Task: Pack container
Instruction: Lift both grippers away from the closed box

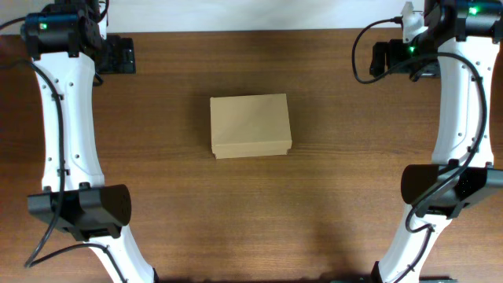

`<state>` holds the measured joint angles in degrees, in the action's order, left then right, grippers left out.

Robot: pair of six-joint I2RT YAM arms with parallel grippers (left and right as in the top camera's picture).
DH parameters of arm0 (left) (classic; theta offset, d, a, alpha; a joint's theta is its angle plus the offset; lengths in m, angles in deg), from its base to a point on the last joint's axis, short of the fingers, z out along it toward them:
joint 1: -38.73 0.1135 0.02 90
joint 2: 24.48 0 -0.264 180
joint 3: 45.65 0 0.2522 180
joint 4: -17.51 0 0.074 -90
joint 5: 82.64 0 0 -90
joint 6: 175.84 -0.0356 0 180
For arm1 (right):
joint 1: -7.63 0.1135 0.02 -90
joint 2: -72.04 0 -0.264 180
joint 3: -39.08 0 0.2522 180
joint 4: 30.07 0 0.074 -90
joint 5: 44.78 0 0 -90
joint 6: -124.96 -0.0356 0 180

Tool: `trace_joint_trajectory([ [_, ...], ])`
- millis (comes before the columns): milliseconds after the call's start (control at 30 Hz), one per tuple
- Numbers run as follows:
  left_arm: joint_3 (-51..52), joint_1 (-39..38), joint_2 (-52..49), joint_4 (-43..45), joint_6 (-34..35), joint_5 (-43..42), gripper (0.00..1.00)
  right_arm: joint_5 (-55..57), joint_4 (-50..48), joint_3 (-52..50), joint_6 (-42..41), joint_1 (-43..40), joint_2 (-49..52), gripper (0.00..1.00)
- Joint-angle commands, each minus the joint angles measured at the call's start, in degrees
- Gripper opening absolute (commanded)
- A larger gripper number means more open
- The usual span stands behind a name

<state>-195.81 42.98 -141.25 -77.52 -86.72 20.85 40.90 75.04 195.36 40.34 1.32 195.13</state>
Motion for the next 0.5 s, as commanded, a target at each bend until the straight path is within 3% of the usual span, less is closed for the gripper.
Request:
trace_joint_trajectory([
  [0, -0.9, 0.2, 0.5, -0.2, 0.0, -0.6, 1.0, 0.3, 0.2, 1.1, 0.2, -0.1, -0.2, 0.99],
  [467, -0.9, 0.2, 0.5, -0.2, 0.0, -0.6, 1.0, -0.2, -0.1, 1.1, 0.2, -0.1, -0.3, 0.99],
])
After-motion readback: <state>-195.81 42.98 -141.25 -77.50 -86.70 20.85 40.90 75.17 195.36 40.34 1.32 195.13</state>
